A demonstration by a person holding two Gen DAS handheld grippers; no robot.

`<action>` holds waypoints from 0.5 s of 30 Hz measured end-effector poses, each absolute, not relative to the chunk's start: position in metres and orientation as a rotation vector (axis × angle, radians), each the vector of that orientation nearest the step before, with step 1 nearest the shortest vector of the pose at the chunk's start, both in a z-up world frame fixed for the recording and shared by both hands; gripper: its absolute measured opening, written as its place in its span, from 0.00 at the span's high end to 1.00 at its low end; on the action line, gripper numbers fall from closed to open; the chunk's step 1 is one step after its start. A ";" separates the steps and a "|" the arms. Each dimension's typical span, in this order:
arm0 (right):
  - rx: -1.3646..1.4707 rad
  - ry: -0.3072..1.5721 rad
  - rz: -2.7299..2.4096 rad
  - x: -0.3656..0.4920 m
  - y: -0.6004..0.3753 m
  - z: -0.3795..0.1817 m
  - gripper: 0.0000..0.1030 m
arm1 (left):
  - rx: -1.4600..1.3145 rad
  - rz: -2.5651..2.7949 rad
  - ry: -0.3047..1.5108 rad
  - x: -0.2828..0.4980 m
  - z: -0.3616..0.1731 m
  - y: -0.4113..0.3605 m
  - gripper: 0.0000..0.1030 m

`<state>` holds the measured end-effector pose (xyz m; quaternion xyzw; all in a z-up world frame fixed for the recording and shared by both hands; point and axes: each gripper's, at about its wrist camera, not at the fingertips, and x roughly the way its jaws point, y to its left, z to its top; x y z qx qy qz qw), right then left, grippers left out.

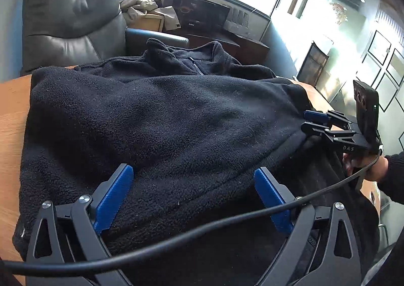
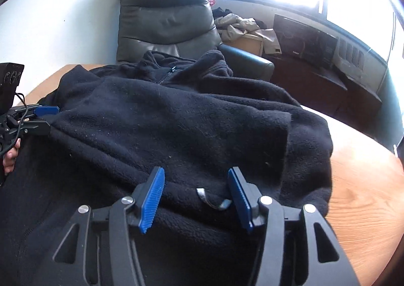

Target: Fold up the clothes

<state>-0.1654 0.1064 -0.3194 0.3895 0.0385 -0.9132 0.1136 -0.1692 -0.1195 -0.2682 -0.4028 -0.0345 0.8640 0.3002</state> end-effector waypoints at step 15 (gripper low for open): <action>1.252 0.012 -2.763 -0.172 0.164 -0.294 0.42 | -1.119 2.293 0.071 -0.121 -0.242 -0.093 0.03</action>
